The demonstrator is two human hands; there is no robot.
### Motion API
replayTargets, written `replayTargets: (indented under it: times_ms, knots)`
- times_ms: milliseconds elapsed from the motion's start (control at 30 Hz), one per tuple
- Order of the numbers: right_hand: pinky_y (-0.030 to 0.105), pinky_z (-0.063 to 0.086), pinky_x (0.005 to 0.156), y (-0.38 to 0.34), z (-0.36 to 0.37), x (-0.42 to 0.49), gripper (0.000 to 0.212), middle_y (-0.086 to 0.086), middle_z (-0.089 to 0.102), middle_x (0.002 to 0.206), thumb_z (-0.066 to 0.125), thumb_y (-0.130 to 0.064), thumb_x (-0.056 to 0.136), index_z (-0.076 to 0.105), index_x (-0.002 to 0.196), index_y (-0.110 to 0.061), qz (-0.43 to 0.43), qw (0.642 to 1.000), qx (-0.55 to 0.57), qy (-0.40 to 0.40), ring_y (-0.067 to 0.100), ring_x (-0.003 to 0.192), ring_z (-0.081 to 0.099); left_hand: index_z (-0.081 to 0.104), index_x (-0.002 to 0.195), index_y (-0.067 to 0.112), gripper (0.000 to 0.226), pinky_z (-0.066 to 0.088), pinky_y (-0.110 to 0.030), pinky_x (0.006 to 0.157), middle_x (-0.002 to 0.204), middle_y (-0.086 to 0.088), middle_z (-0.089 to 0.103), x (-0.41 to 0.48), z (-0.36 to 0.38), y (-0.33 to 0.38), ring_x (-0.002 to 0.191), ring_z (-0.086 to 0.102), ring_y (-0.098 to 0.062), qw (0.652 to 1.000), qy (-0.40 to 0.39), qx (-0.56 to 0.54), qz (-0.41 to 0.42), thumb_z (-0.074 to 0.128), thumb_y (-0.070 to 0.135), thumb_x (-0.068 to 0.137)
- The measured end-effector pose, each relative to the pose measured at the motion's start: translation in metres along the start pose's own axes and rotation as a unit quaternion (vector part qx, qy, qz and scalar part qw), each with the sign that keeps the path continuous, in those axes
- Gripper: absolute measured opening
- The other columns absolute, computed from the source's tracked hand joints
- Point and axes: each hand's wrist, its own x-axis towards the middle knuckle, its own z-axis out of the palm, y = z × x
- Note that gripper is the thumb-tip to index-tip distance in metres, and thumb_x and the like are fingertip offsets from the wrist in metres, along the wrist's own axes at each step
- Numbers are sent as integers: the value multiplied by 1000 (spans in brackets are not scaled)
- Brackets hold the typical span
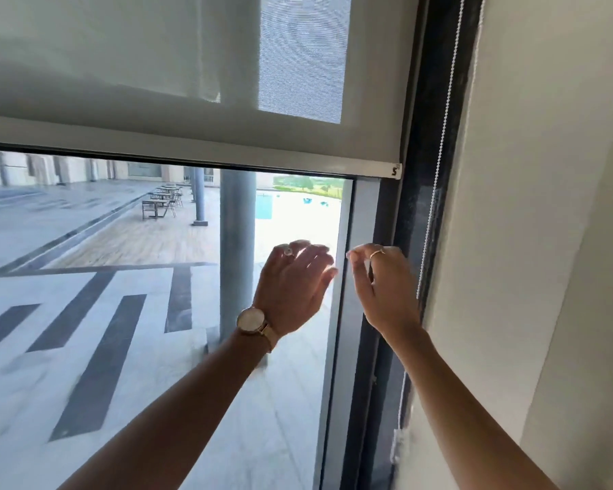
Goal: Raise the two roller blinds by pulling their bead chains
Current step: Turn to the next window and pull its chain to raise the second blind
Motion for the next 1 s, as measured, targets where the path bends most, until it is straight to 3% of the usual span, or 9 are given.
replayTargets:
  times_ms: [100,167,267,367,467,600,733,867,1000]
  knots:
    - [24,47,76,-55,10,-18,31,3,74,90,43,-30,98,68,93,-12,14,995,39,-94,13,81,63,66,92,14,23,55,-40,81,98,-4,75,-37,-60,-27,92,70,-27,997,-52,21,-47,54,33,91]
    - [20,49,65,-103,20,-35,35,3,73,82,43,-35,98,67,90,-12,81,970,159,-165,10,69,66,62,93,17,30,56,-35,70,88,0,75,-70,-106,-49,77,70,-22,984,-76,-47,-153,46,42,93]
    - [22,47,45,-183,40,-66,39,4,68,66,46,-40,95,67,80,-10,197,896,324,-230,14,51,63,64,88,21,25,51,-24,53,76,2,76,-123,-180,-80,59,70,-13,893,-123,-252,-351,48,40,94]
    - [21,45,40,-266,69,-107,40,3,69,62,51,-39,94,70,74,-10,262,813,426,-300,17,49,63,66,77,20,23,47,-21,41,71,-2,75,-187,-258,-113,54,70,-21,819,-136,-342,-441,54,31,93]
    - [22,46,42,-364,102,-150,37,-1,69,56,54,-37,92,69,66,-16,236,789,430,-369,12,46,62,66,80,21,25,49,-21,42,69,0,74,-251,-338,-146,52,69,-19,825,-145,-281,-468,52,37,93]
    - [31,53,49,-483,134,-182,35,-1,69,57,56,-35,91,67,62,-17,147,828,359,-404,13,47,64,66,78,20,29,42,-16,41,58,5,69,-312,-432,-186,44,63,-8,867,-127,-114,-469,50,41,92]
    - [39,58,62,-586,155,-206,24,-8,69,58,55,-41,88,64,75,-23,74,851,328,-403,12,54,67,64,71,21,39,47,-24,45,51,2,66,-365,-522,-229,41,61,-11,857,-51,-39,-511,46,48,93]
    - [41,58,65,-687,182,-239,15,-9,71,62,55,-42,88,59,81,-29,50,836,378,-394,9,60,68,63,73,22,42,57,-33,55,52,3,66,-423,-599,-265,42,61,-5,852,-24,63,-520,42,51,94]
    - [47,58,64,-829,229,-269,16,-3,71,65,53,-38,90,61,85,-25,7,794,435,-424,20,64,69,62,74,22,44,57,-34,56,53,3,67,-486,-694,-330,42,59,-3,824,16,133,-550,38,55,92]
